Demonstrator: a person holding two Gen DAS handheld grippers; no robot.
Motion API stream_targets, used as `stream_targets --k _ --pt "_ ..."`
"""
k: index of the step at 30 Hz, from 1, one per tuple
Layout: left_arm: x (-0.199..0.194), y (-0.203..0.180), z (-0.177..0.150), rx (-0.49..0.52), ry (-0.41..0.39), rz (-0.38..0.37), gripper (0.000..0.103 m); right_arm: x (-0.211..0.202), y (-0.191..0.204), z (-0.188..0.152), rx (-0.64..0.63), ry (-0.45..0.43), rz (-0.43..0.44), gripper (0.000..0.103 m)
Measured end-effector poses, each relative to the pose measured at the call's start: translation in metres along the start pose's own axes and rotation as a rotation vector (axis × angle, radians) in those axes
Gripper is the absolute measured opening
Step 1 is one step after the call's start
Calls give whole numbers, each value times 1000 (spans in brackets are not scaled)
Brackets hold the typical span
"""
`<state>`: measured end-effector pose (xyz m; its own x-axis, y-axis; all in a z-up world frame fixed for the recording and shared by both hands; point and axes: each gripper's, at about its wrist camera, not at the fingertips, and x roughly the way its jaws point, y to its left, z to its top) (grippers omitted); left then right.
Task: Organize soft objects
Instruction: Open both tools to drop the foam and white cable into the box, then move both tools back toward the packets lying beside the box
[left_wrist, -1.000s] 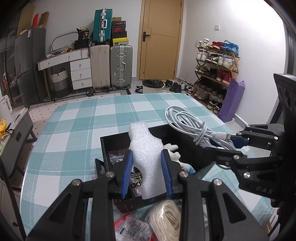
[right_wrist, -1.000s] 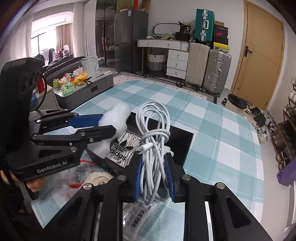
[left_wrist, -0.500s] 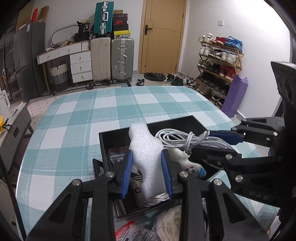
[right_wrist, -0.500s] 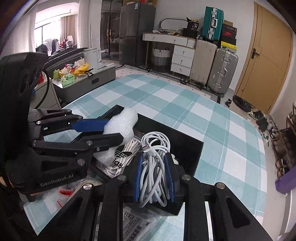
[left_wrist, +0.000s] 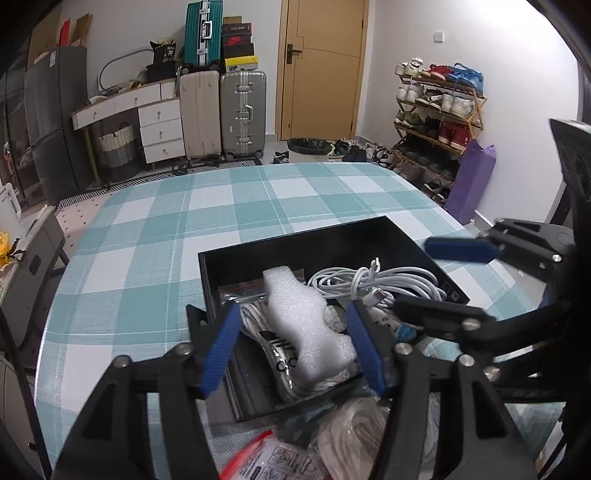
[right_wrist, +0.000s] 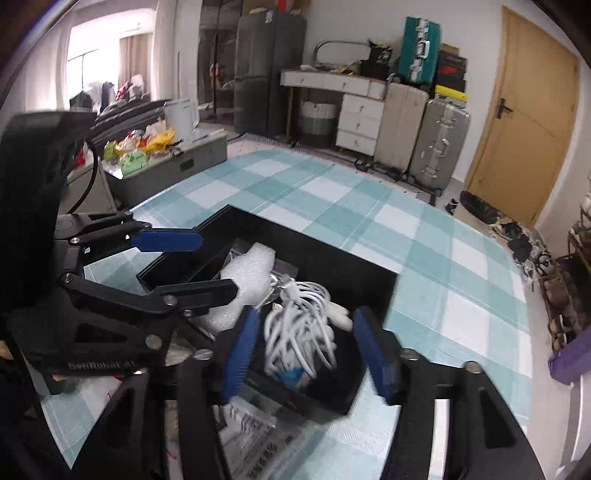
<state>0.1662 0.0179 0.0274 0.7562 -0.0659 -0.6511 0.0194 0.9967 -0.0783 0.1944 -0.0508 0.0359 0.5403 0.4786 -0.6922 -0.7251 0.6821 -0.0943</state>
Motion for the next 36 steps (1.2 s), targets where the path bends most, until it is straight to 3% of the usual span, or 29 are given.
stream_targets --k 1,3,5,7,16,28,36 --pt "-2 0 -1 -2 -4 -11 70 -7 -2 -3 12 -17 -6 79" --pt "-11 0 -4 -3 -22 -27 81 -19 -5 -7 41 -46 -20 89" --pt "-20 -1 -8 -8 -44 1 99 -31 -7 -13 67 -69 -28 93" --pt "-29 1 -12 -21 -61 7 102 -39 -9 -19 101 -75 -30 101" --pt "-49 13 -34 -71 -62 54 103 -55 -7 -45 217 -73 -18 102" --pt "-54 14 -59 -71 -71 74 103 -46 6 -66 238 -26 10 103" --pt "-46 10 -68 -67 -43 79 103 -29 13 -76 239 55 26 103"
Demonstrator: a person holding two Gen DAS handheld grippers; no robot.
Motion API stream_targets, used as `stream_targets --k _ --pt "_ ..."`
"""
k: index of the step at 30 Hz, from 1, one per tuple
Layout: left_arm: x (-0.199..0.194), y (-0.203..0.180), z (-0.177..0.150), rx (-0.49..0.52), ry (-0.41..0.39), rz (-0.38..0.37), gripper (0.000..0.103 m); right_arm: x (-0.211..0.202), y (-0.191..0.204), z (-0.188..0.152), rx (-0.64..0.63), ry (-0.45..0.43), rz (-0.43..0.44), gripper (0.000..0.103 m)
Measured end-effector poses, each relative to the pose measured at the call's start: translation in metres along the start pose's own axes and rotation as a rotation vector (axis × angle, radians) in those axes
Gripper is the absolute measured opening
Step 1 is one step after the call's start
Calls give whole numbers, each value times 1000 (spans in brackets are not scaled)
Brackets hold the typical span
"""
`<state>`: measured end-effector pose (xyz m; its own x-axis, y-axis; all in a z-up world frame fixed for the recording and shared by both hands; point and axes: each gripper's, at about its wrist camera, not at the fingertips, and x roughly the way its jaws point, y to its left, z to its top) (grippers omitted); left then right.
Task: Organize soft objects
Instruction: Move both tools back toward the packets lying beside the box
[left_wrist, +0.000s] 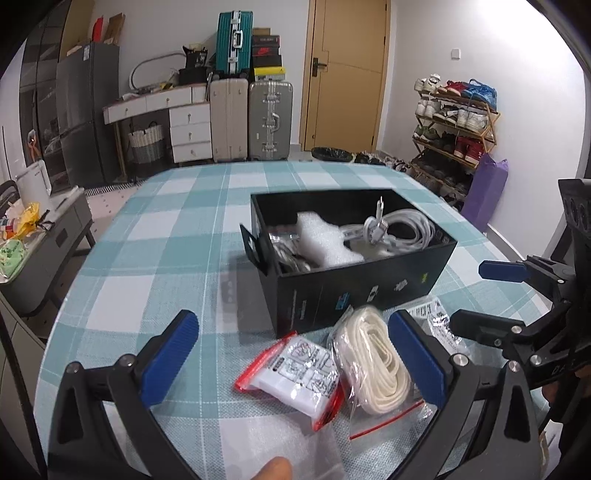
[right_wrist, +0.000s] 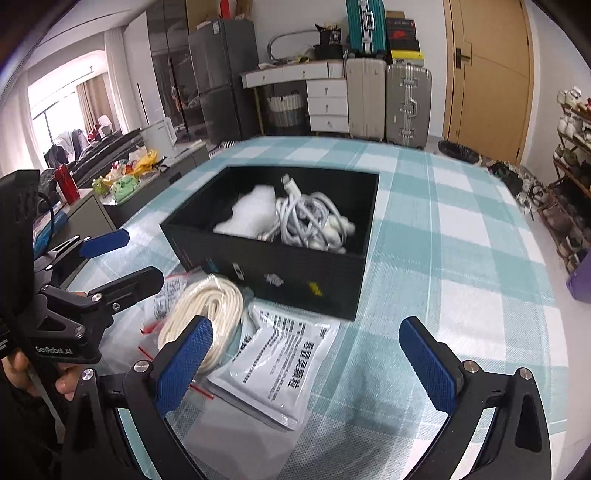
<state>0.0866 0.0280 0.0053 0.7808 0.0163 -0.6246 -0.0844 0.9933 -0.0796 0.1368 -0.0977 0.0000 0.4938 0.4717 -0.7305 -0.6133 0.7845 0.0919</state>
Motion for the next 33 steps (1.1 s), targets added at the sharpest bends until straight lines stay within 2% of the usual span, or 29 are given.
stream_targets --k 8,11,26,29,31,33 --pt "9 0 -12 21 60 -4 103 19 -5 -6 32 64 -10 102" --pt "8 2 -12 9 59 -5 103 24 -8 -7 47 83 -10 102" --pt "10 13 -17 -4 120 -10 103 28 -16 -9 66 121 -1 102" --pt "10 12 -18 9 121 -7 103 30 -14 -9 78 112 20 98" --pt "11 13 -18 11 126 -5 103 32 -13 -9 76 119 36 87" --pt "13 13 -19 16 138 -4 103 34 -12 -10 75 128 42 84"
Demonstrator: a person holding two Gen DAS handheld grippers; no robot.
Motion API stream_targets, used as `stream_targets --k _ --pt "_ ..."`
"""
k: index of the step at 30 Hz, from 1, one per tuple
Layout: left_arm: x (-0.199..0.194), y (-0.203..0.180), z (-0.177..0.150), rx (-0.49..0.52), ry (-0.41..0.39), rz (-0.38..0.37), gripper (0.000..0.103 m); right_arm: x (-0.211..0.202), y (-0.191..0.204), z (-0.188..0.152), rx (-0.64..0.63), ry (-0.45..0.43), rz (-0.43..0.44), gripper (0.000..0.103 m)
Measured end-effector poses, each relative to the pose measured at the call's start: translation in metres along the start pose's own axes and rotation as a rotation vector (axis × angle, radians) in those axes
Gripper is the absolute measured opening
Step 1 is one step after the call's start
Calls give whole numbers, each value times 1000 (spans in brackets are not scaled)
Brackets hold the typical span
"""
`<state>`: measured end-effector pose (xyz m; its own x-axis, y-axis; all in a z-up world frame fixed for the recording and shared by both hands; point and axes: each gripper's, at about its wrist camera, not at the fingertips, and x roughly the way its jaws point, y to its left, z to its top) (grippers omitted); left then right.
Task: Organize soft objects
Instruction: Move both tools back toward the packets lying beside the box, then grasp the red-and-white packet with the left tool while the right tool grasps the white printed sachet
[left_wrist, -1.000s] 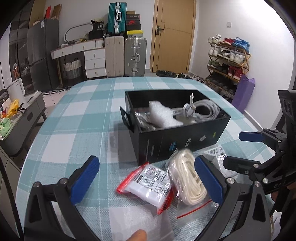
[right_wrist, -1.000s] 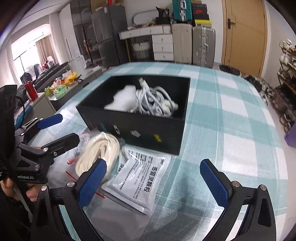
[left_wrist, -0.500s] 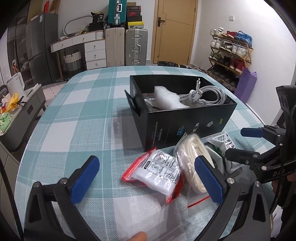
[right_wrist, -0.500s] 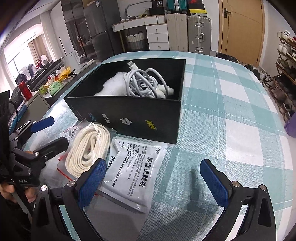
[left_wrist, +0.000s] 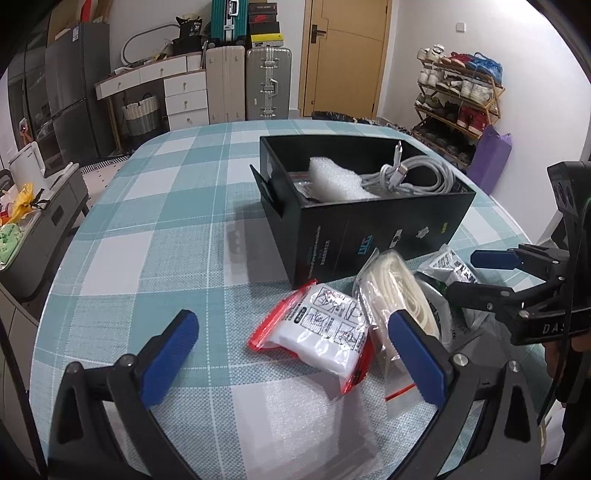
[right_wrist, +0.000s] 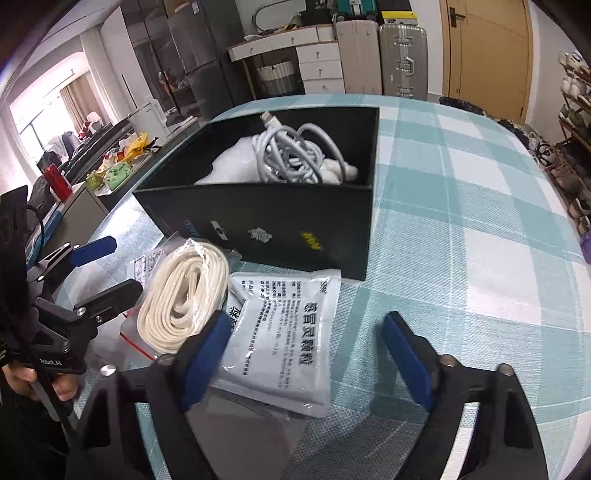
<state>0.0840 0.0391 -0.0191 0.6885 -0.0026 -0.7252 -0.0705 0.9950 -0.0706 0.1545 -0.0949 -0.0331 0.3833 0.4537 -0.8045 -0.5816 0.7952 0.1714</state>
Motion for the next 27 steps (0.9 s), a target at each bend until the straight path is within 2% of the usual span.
stream_targets --k 6,8,11,16,23,27 --pt "3 4 0 -18 11 -10 103 1 0 -1 -8 1 7 73" --pt "4 3 0 -14 16 -10 103 0 2 -2 -17 1 8 65" --pt "5 1 -1 1 28 -9 103 0 5 -2 -39 0 2 49" --pt "8 -1 -2 13 49 -8 103 -4 9 -4 -69 -11 8 44" --pt "5 -3 -7 58 66 23 103 -13 10 -3 -83 -32 7 43" --pt "7 1 -7 54 74 11 103 -16 9 -2 -84 -36 2 43"
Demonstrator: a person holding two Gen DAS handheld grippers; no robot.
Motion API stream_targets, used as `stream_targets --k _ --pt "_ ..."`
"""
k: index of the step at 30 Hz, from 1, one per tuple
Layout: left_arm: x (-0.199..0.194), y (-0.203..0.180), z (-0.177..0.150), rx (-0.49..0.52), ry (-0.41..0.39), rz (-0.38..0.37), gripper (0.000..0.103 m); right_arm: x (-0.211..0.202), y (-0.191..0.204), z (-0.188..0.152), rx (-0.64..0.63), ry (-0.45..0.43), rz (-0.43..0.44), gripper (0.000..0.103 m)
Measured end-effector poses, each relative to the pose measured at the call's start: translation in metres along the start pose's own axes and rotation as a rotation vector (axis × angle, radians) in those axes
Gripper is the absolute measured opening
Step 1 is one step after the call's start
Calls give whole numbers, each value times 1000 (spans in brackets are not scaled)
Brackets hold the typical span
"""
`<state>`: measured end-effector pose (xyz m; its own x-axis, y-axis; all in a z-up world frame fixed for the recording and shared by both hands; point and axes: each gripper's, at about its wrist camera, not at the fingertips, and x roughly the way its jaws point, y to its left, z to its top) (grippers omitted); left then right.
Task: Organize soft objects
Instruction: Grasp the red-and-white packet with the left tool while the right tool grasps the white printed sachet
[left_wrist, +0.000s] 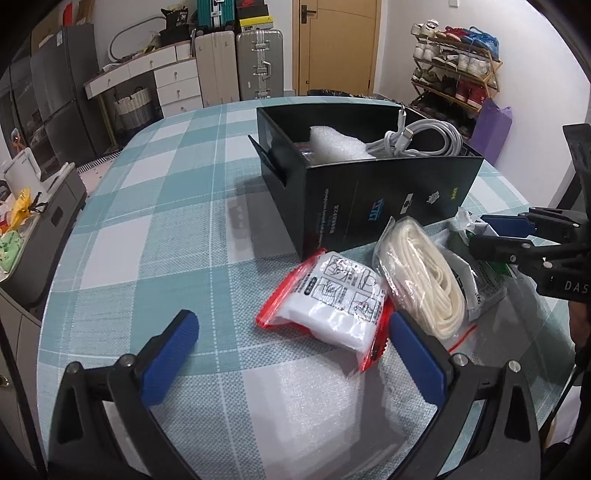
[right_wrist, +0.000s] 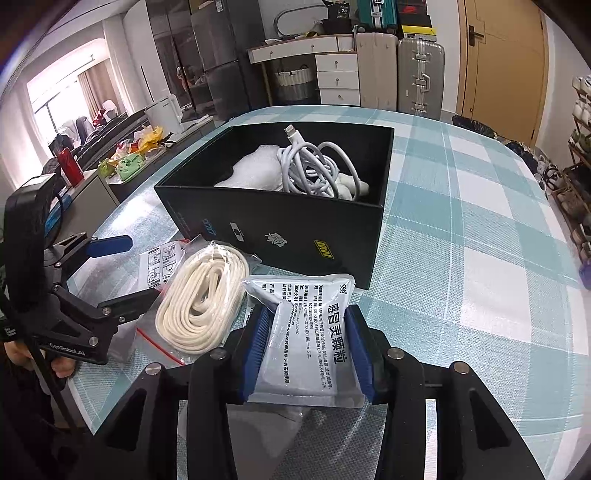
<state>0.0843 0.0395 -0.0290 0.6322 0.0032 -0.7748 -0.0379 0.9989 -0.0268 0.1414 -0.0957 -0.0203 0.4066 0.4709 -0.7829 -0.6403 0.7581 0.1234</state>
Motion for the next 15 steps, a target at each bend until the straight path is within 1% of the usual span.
stream_targets --k 3,6,9,11,12,13,14,15 --pt "4 -1 3 0 14 -19 103 -1 0 0 1 -1 -3 43" --pt "6 -2 5 3 18 -20 103 -1 0 -1 1 -1 0 43" --pt "6 -4 5 12 17 -19 97 -1 0 -1 -2 -2 2 43" --pt "5 -5 4 20 16 -26 81 -1 0 -1 -3 -1 0 43" --pt "5 -6 3 21 18 -26 76 -2 0 -1 -3 -3 -1 43" --pt "5 -5 3 21 19 -29 65 -2 0 -1 -4 -4 -3 43" --pt "5 -5 3 21 20 -36 57 -2 1 -1 -5 -5 -3 43" --pt "3 -6 2 24 14 -36 54 -3 1 -1 -7 -7 -3 43"
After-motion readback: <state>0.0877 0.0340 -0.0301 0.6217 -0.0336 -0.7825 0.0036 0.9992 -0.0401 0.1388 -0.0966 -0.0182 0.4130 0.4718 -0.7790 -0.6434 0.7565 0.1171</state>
